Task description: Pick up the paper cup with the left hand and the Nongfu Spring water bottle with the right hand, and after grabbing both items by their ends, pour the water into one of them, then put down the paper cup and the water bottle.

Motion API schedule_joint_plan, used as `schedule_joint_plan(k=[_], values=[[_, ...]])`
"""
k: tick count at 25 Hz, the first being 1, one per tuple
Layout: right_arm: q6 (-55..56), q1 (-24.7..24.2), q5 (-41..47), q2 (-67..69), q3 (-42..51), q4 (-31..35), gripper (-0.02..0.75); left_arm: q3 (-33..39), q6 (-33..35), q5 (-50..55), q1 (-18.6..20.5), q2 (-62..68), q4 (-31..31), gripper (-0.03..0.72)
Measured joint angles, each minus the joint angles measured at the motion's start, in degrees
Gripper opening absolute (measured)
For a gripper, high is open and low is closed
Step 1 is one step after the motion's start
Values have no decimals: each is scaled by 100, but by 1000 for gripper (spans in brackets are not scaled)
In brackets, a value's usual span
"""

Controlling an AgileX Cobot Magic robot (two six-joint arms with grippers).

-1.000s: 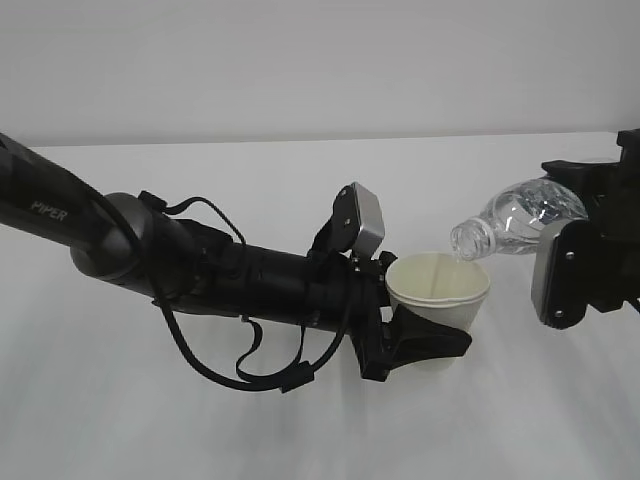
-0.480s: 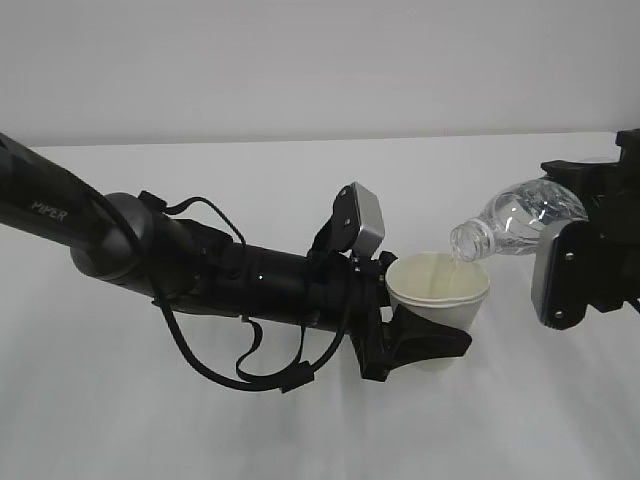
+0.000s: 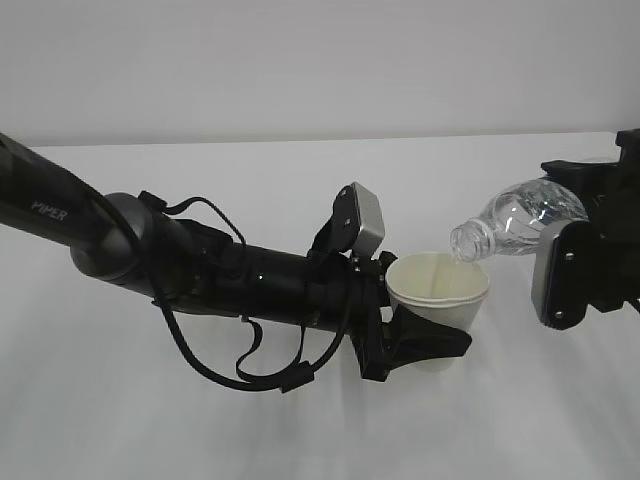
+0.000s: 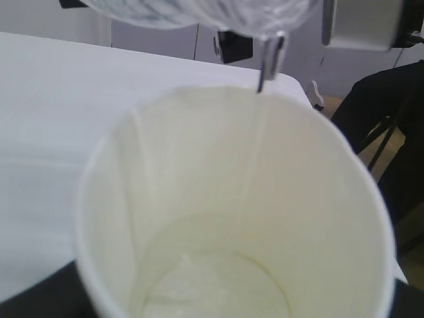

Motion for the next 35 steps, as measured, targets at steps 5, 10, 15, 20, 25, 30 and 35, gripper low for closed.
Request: schedule_joint_plan(k=[5,10,15,20,25,30,35], values=[[-10,0,0,0,0,0,405,0,0,0,0,0,0,462],[-21,0,0,0,0,0,406,0,0,0,0,0,0,462],[-33,0,0,0,0,0,406,0,0,0,0,0,0,462],[-56,0,0,0,0,0,405,0,0,0,0,0,0,462],[-77,0,0,0,0,0,405,0,0,0,0,0,0,462],[-149,0,-4,0,0,20,406,0,0,0,0,0,0,462],[-162,0,-4,0,0,33,406,0,0,0,0,0,-15,462]])
